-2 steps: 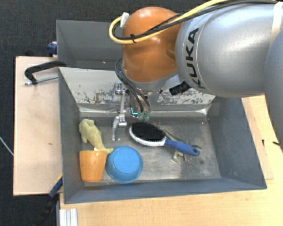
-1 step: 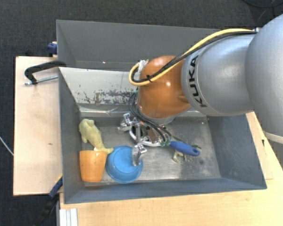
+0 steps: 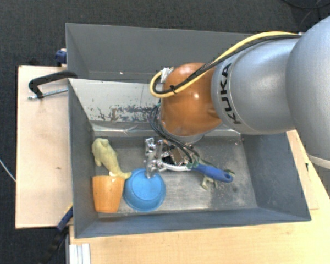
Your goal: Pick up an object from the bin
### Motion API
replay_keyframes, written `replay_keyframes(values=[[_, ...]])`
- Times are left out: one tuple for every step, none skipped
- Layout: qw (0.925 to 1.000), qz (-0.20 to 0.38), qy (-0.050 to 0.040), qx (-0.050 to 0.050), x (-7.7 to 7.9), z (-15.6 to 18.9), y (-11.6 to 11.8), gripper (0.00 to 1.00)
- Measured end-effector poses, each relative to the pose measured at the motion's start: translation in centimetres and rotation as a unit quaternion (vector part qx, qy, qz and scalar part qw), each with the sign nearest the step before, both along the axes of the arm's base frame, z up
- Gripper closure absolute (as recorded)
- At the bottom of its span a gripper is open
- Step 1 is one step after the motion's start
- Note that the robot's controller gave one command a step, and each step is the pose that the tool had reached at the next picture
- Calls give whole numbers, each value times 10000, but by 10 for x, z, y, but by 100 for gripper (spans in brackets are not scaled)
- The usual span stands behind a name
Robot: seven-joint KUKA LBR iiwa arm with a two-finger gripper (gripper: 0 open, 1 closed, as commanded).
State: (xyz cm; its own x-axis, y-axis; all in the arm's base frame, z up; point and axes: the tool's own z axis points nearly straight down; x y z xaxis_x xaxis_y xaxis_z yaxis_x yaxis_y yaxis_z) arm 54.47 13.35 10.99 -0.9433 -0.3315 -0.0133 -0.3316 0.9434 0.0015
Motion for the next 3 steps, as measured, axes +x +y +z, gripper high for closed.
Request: replay_keyframes(values=[[9999,-103,-16,-9,10,112,-15,100],[9999,-100,35,-15,8,107,-15,0],[9987,503,52,-32,22,-5,-66,0]])
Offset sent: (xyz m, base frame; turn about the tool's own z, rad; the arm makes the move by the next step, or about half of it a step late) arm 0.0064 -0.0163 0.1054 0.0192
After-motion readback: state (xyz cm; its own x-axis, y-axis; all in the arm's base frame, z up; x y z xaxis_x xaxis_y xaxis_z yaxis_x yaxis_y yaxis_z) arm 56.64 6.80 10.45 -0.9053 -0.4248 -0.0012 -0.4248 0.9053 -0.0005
